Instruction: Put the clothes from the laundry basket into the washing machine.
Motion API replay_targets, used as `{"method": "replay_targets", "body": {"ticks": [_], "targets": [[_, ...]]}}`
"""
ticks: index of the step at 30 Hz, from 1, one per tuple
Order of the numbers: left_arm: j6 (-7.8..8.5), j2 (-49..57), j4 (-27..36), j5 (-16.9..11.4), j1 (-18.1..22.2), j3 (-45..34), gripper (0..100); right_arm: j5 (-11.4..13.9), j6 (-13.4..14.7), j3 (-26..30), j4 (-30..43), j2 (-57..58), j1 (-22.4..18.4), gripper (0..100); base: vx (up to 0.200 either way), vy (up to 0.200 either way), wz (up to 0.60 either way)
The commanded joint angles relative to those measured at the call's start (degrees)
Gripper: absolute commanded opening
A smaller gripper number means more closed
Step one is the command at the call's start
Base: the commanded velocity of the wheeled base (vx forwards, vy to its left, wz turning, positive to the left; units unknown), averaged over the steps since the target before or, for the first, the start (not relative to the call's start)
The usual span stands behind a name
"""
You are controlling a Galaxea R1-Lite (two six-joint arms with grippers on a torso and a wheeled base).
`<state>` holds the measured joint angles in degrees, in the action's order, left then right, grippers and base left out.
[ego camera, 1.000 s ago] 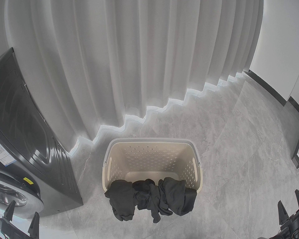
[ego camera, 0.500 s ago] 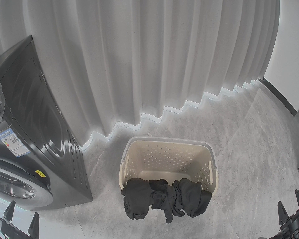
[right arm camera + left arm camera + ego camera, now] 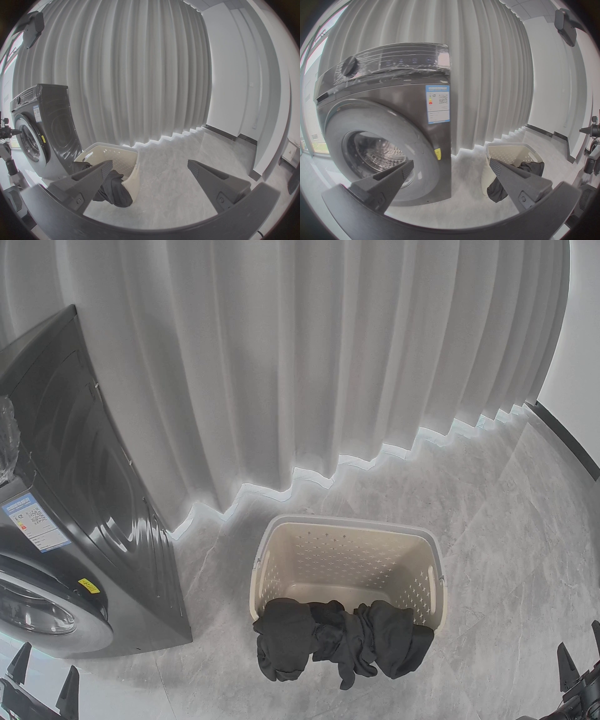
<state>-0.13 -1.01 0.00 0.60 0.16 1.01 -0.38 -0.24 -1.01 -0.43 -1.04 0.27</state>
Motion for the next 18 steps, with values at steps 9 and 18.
{"method": "replay_targets", "body": {"ticks": [9, 18], "targets": [[0.05, 0.7, -0.1, 0.0, 0.0, -1.0, 100, -0.1, -0.1, 1.0, 0.0, 0.0, 0.0, 100, 0.000, 0.000, 0.20], [-0.04, 0.7, -0.1, 0.0, 0.0, -1.0, 100, 0.0, 0.0, 1.0, 0.0, 0.0, 0.1, 100, 0.000, 0.000, 0.40]]}}
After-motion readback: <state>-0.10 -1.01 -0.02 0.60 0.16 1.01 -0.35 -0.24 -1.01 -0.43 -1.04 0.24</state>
